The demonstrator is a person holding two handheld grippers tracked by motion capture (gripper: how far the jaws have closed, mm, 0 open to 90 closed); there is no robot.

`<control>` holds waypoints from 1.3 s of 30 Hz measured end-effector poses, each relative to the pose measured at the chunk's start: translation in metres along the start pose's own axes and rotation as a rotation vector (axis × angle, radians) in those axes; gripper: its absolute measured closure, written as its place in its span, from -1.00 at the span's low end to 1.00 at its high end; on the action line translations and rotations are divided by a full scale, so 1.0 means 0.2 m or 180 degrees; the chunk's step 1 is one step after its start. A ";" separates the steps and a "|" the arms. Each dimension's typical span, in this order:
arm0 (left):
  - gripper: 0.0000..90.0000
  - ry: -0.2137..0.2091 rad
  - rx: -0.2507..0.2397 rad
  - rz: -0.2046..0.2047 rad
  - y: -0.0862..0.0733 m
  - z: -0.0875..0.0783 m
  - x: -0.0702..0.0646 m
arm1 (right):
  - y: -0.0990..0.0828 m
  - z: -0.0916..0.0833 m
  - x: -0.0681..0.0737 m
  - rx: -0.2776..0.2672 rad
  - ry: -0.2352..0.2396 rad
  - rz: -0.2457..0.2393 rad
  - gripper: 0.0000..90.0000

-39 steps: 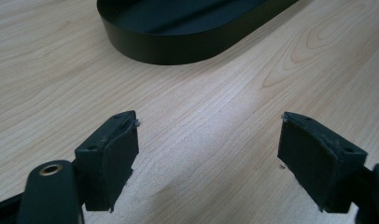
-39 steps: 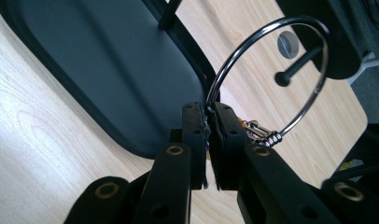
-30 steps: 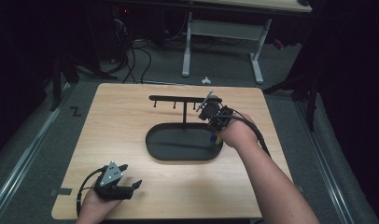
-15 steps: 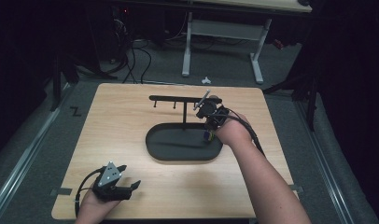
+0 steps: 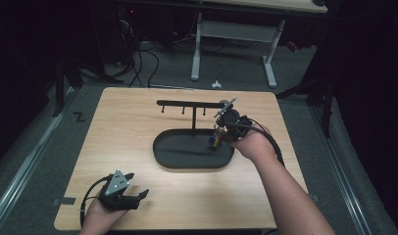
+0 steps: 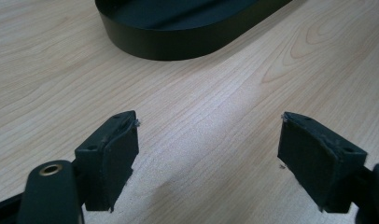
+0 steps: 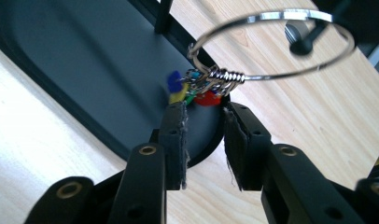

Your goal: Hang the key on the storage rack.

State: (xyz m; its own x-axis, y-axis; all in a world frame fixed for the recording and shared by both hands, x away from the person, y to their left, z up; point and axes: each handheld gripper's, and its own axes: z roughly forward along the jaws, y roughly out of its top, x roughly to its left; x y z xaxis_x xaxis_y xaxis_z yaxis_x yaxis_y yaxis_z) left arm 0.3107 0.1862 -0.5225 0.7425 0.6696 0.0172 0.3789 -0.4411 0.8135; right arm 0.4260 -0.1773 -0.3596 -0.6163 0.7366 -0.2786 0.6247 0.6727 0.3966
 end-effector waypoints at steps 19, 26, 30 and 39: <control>-0.54 0.0012 0.0028 0.0011 0.00 0.01 -0.01 | -0.29 0.07 0.07 -0.0242 0.0199 0.0243 0.21; -0.54 0.0011 0.0056 0.0035 0.00 0.02 -0.01 | -0.44 0.18 0.11 -0.0455 0.0212 0.0493 0.15; -0.54 0.0016 0.0069 0.0043 0.00 0.03 -0.01 | -0.52 0.22 0.13 -0.0617 0.0249 0.0562 0.07; -0.54 0.0041 0.0113 0.0068 -0.01 0.04 -0.02 | -0.78 0.31 0.23 -0.1037 0.0323 0.0850 -0.05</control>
State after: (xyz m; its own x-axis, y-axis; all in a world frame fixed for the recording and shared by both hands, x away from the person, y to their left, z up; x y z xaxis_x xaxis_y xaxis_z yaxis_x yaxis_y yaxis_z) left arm 0.3117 0.1792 -0.5288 0.7436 0.6673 0.0421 0.3826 -0.4763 0.7917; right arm 0.3291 -0.2432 -0.4881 -0.5078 0.8601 -0.0477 0.5947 0.3902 0.7029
